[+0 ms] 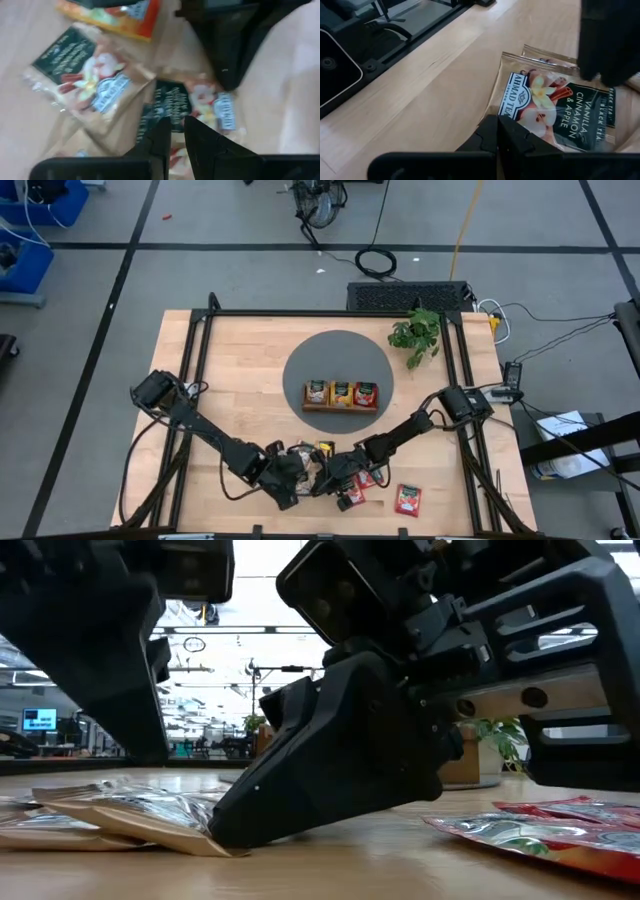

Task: Pick & Place Tea
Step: Put the brown tea bag into the left slot of the wooden organizer

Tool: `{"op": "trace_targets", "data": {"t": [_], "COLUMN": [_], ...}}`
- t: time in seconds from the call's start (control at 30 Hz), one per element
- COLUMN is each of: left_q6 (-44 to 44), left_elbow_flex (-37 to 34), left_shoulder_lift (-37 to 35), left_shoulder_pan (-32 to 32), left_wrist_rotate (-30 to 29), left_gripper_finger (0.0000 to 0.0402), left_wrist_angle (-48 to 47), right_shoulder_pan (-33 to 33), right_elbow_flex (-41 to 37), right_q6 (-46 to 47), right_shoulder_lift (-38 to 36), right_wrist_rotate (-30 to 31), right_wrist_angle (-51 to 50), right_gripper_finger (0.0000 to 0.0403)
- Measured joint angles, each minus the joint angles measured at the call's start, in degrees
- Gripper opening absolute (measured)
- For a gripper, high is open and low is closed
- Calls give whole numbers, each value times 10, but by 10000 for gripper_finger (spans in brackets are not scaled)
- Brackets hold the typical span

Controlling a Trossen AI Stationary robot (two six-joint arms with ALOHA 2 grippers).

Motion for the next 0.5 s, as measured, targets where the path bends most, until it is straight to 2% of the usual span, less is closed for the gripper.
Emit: {"op": "trace_targets", "data": {"t": [0.27,0.4,0.5], "left_q6": [-37,-56,-56], "left_elbow_flex": [0,0,0], "left_shoulder_lift": [-2,-2,-2], "left_shoulder_pan": [4,16,31], "left_wrist_rotate": [2,5,46], "left_gripper_finger": [66,102,142], "left_wrist_angle": [-70,-88,-88], "right_shoulder_pan": [0,0,0], "right_elbow_flex": [-1,-1,-1], "right_q6": [9,10,9], "right_shoulder_lift": [0,1,1], "right_wrist_rotate": [0,0,0], "right_wrist_angle": [-5,-7,-13], "right_gripper_finger": [0,0,0]}}
